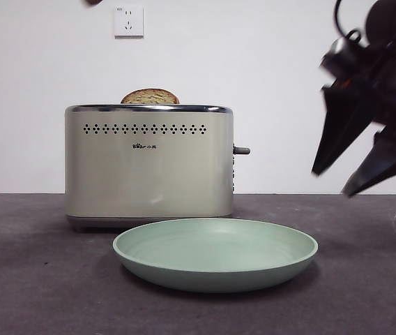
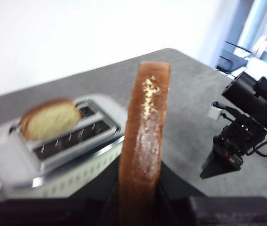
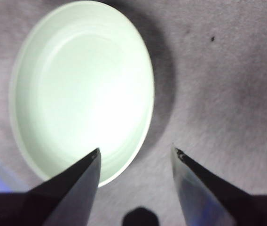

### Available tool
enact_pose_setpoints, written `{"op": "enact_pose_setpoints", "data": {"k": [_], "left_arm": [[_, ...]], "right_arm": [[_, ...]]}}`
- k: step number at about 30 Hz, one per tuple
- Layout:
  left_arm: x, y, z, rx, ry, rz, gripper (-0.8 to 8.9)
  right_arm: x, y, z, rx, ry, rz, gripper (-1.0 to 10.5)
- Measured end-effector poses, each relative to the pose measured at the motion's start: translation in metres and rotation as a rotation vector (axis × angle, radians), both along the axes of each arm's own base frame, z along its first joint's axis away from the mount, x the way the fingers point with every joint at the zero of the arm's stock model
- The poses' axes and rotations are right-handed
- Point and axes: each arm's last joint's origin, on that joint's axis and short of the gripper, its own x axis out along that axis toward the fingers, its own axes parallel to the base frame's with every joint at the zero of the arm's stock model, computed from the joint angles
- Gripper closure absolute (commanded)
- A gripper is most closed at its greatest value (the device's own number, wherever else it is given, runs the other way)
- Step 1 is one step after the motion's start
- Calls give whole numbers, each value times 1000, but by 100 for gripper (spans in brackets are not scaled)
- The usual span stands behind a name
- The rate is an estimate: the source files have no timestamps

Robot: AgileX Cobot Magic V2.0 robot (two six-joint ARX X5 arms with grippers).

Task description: Take the bread from the toaster,put the bread on the plate,put the plate on the table

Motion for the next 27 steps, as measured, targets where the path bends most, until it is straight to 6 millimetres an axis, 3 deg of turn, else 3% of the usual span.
{"op": "enact_pose_setpoints", "data": {"k": [4, 14, 19, 27], "left_arm": [[-23, 11, -18, -38, -1, 34, 822], [-80, 38, -9, -114, -134, 68, 822], [-85, 41, -15, -85, -84, 81, 822], [-85, 41, -18, -82, -50, 83, 822]], "right_arm": [[9, 13, -17, -17, 13, 18, 694], [25, 26, -59, -35, 90, 27, 717], [25, 29, -60, -31, 89, 28, 962], [21, 34, -55, -20, 88, 27, 963]]}}
